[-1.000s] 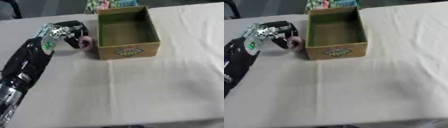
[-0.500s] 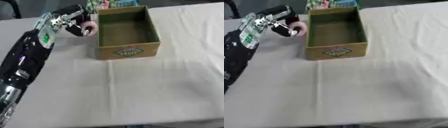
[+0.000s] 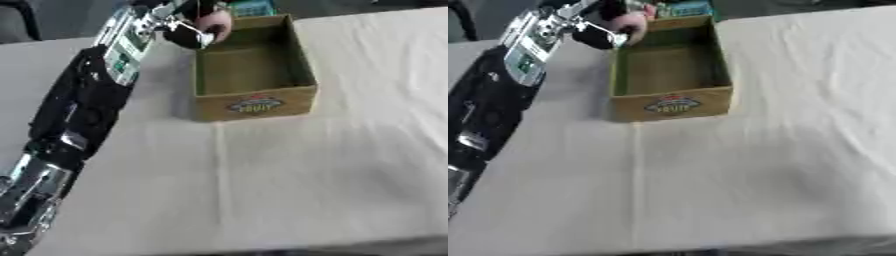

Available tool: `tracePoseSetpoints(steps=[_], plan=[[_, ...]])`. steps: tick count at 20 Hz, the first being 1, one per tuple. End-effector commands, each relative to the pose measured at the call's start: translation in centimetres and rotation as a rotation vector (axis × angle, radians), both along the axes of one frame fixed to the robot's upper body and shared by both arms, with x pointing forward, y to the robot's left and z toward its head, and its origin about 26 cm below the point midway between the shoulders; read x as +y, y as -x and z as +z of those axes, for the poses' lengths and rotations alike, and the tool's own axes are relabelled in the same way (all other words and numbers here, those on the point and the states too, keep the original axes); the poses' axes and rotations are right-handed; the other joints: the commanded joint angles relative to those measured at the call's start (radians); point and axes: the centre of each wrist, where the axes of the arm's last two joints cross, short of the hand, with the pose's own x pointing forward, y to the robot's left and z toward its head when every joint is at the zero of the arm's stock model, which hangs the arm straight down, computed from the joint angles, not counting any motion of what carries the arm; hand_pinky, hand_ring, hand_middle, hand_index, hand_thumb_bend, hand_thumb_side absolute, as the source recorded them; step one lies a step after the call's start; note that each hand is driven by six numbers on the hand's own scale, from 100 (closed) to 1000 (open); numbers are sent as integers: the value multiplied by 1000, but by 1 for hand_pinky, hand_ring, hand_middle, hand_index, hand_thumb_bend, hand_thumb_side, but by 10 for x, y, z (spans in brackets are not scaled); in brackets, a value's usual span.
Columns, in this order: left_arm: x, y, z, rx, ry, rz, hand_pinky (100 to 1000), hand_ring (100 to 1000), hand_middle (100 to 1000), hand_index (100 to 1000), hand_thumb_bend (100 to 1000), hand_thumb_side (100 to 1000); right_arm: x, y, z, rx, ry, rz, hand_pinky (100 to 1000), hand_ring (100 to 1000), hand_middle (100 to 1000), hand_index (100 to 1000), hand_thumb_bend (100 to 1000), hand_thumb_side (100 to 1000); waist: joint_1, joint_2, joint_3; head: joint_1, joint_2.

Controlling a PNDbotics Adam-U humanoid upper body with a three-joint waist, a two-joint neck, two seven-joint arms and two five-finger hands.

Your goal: Pick up objects on the table and place them in the box.

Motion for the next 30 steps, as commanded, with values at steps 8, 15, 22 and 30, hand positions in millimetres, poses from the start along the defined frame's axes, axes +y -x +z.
tracePoseSetpoints(steps=[8,15,22,30], plan=[[-21,-8,-30,-52,-128,92,605,557,568,656,263,100,1,-2,10,-22,15,24,646,723,687,814,100,258,-4,-13,-14,15,-14],[-20,-9,-41,-30,-150,83,676,696,751,785,693,309,0,-2,10,-25,11,21,646,724,687,814,100,257,-3,-11,-14,16,-20],[-22,-5,-30,-69,-134,54,726,748,799,841,1000,486,0,-2,11,-26,11,19,646,724,687,815,100,257,-4,-10,-11,15,-21],[-19,7,-1,-133,-26,-2,700,713,768,825,1000,527,-1,-1,10,-25,10,13,647,725,687,815,100,257,-4,-8,-2,7,-20]])
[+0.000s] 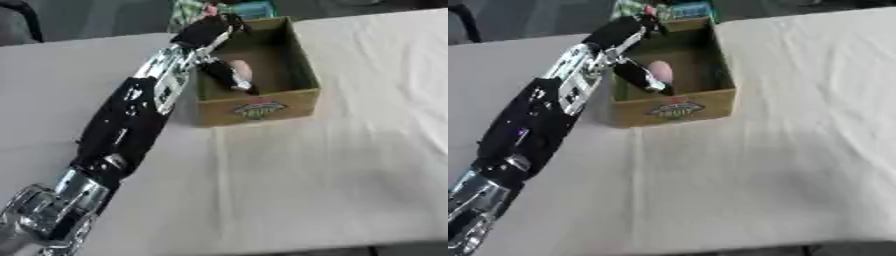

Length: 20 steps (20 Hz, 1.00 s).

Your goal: Pick up objects on the table and place them in the box.

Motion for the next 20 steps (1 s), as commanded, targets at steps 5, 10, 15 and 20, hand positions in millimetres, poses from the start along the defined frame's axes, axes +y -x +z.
tracePoseSetpoints(steps=[5,10,15,20], plan=[[34,36,64,-191,211,-62,658,663,717,794,978,488,-6,1,8,-28,9,-20,647,725,686,815,100,256,-5,-10,19,-28,-15],[73,76,74,-223,366,-58,626,627,684,770,898,450,-10,3,8,-34,5,-41,647,725,686,815,100,255,-4,-4,45,-49,-22],[102,108,47,-224,601,2,597,606,648,733,811,440,-10,3,9,-41,0,-47,647,725,686,815,100,253,-7,5,68,-59,-30],[133,119,10,-186,863,111,561,584,620,694,656,464,-10,3,10,-50,-3,-51,647,726,685,815,100,253,-12,13,77,-66,-39]])
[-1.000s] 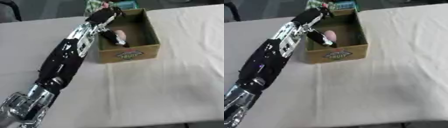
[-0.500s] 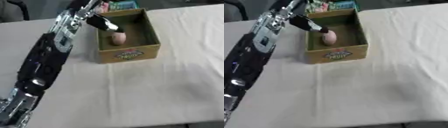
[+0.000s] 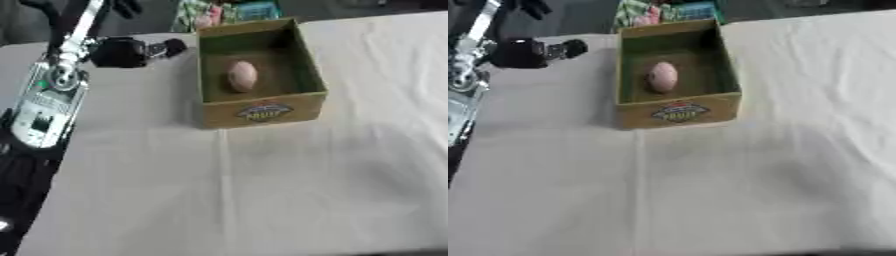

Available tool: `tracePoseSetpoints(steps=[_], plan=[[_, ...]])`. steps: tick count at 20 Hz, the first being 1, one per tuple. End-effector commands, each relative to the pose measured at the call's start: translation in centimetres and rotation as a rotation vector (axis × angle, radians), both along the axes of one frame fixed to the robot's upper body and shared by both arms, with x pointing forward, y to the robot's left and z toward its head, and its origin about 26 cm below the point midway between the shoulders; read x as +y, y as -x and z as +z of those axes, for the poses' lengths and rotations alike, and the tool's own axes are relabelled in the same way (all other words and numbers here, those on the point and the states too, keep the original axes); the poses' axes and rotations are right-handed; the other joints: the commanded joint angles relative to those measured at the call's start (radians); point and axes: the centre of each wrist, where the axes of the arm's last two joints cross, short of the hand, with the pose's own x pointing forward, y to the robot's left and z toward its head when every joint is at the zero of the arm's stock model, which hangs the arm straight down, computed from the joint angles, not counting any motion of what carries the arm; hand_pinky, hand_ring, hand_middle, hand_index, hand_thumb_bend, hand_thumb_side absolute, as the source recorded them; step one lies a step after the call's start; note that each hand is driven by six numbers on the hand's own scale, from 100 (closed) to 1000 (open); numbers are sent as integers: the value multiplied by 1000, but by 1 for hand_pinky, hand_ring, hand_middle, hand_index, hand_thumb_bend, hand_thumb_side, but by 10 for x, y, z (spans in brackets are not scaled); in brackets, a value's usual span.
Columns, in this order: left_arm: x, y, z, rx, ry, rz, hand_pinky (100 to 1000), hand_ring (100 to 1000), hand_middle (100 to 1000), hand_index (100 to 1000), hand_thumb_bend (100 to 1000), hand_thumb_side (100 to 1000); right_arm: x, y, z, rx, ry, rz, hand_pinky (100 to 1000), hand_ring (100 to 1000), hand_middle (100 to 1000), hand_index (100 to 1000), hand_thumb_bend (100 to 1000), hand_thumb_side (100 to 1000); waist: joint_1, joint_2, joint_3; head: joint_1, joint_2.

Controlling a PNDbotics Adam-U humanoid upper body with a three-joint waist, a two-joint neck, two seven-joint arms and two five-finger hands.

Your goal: Pick up objects on the table and place them in the box.

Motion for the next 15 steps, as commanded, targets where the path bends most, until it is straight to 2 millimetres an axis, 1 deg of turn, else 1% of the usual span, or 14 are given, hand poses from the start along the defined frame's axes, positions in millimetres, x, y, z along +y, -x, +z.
tracePoseSetpoints(steps=[1,2,3,7,9,15], plan=[[18,7,1,-35,150,46,560,584,620,693,654,466,-3,1,11,-34,14,-10,647,726,686,815,100,253,-8,-11,7,-5,-13],[24,8,-6,-22,192,63,554,582,620,687,590,465,-3,0,11,-34,14,-10,647,726,686,815,100,250,-9,-10,10,-5,-13],[29,8,-13,-5,228,78,553,582,620,685,642,482,-3,0,11,-34,14,-11,647,726,685,815,100,253,-9,-10,13,-5,-15],[43,5,-34,52,338,101,545,577,615,677,637,493,-2,0,11,-36,12,-6,647,726,685,815,100,255,-12,-8,19,-9,-13],[47,4,-40,65,371,97,545,577,615,678,638,494,-2,0,11,-36,11,-7,647,726,685,814,100,254,-14,-7,20,-7,-15],[50,1,-50,89,410,82,543,575,612,677,640,498,-2,0,11,-35,10,-2,647,726,685,815,100,256,-18,-6,19,-9,-7]])
